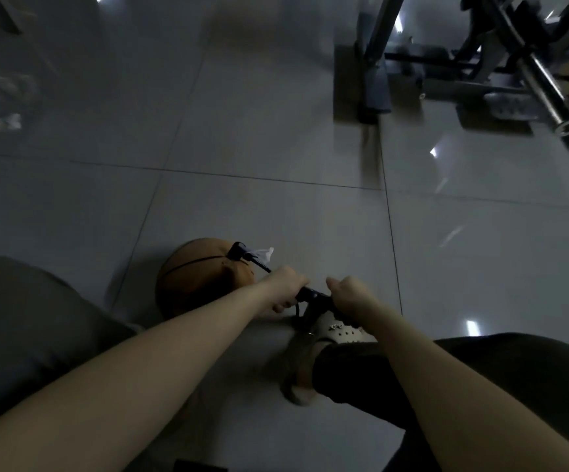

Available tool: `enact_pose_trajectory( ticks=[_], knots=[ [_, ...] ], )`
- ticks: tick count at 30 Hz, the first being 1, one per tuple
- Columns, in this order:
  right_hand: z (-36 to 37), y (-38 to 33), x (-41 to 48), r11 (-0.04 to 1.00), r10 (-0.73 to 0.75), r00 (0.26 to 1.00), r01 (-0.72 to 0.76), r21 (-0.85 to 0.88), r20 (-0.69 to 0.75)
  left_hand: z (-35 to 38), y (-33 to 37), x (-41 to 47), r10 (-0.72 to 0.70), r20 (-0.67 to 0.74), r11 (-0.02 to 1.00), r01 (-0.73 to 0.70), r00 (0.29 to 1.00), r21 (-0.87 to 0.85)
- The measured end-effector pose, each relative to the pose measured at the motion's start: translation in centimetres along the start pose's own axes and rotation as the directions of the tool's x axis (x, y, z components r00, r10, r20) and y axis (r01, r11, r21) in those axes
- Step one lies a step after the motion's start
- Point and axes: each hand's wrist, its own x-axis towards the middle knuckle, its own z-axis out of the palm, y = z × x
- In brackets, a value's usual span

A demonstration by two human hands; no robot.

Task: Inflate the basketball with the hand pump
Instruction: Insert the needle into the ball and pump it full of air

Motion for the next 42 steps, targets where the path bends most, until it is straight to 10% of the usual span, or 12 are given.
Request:
enact_pose_trajectory(
  ticks=[7,14,19,21,23,33,42],
  knots=[
    [-3.0,0.4,-2.5,0.982,0.051,0.974,-0.09,0.168,0.222,-1.4,-0.2,-1.4,-0.134,0.209,0.971,0.17,0.969,-0.167],
    [-11.4,-3.1,-8.9,0.945,-0.293,0.929,0.317,-0.075,0.226,-7.3,7.7,-9.5,0.304,0.201,0.938,-0.33,0.931,0.11],
    [-10.7,-6.0,-11.4,0.655,-0.604,0.774,0.348,-0.671,-0.189,-5.8,8.7,-13.2,0.66,-0.151,0.567,-0.355,0.736,0.743],
    [-8.4,-5.9,-12.1,0.526,-0.738,0.64,0.345,-0.777,-0.216,-4.1,7.1,-13.2,0.838,-0.119,0.306,-0.277,0.533,0.911],
    [-5.8,-5.4,-12.1,0.472,-0.787,0.583,0.359,-0.805,-0.201,-2.9,5.1,-12.2,0.871,-0.023,0.168,-0.253,0.491,0.953],
    [0.2,-0.3,-6.6,0.62,-0.496,0.856,0.231,-0.75,-0.146,3.0,-2.3,-2.2,0.841,-0.017,0.127,-0.166,0.541,0.978],
    [0.5,0.1,-6.2,0.719,-0.307,0.951,0.202,-0.664,-0.042,4.2,-2.1,-1.8,0.7,0.027,0.152,-0.186,0.714,0.971]
  ],
)
